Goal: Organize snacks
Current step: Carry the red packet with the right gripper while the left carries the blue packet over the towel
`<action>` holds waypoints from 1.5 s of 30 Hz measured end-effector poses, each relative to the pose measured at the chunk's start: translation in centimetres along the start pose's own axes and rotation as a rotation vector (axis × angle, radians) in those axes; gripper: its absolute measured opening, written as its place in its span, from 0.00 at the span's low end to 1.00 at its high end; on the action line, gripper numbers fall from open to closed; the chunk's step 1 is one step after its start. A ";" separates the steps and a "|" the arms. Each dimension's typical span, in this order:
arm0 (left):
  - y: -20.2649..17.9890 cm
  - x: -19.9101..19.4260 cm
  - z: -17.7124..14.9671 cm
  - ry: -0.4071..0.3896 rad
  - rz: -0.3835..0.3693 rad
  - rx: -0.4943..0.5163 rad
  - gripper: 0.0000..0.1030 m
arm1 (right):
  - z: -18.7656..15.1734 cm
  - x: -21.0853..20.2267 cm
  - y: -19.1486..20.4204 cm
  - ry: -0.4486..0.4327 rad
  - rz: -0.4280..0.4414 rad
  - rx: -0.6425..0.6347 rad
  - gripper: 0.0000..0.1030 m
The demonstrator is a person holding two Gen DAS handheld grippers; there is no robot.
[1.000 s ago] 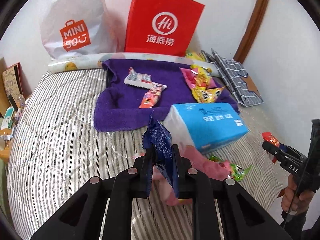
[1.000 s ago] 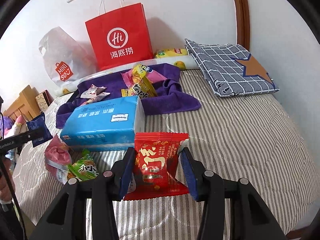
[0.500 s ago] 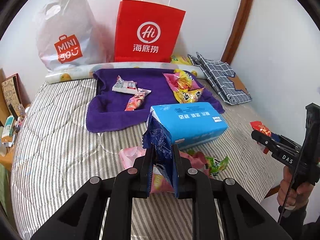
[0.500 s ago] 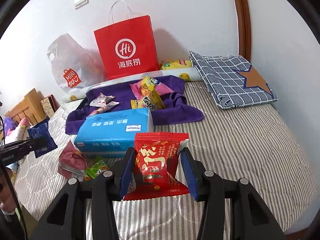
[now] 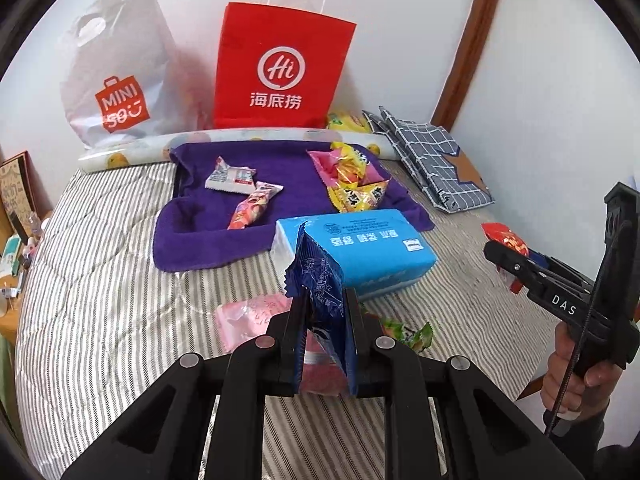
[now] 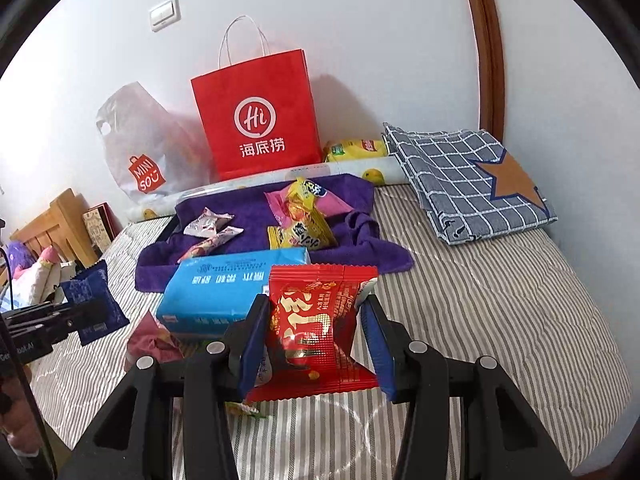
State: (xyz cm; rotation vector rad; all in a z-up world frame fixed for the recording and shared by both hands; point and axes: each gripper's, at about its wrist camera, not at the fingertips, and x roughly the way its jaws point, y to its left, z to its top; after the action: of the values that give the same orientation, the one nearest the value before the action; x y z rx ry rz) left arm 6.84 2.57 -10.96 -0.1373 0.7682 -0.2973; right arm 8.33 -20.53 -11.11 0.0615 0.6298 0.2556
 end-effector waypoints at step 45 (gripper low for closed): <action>0.6 2.6 4.4 -0.011 -0.011 -0.031 0.16 | 5.1 2.6 0.4 -0.059 0.005 0.019 0.43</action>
State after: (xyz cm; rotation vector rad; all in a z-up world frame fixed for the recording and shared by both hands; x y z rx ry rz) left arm 11.84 2.33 -9.71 -0.1727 0.7615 -0.2948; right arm 13.20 -19.35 -8.44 0.0881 0.5740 0.2516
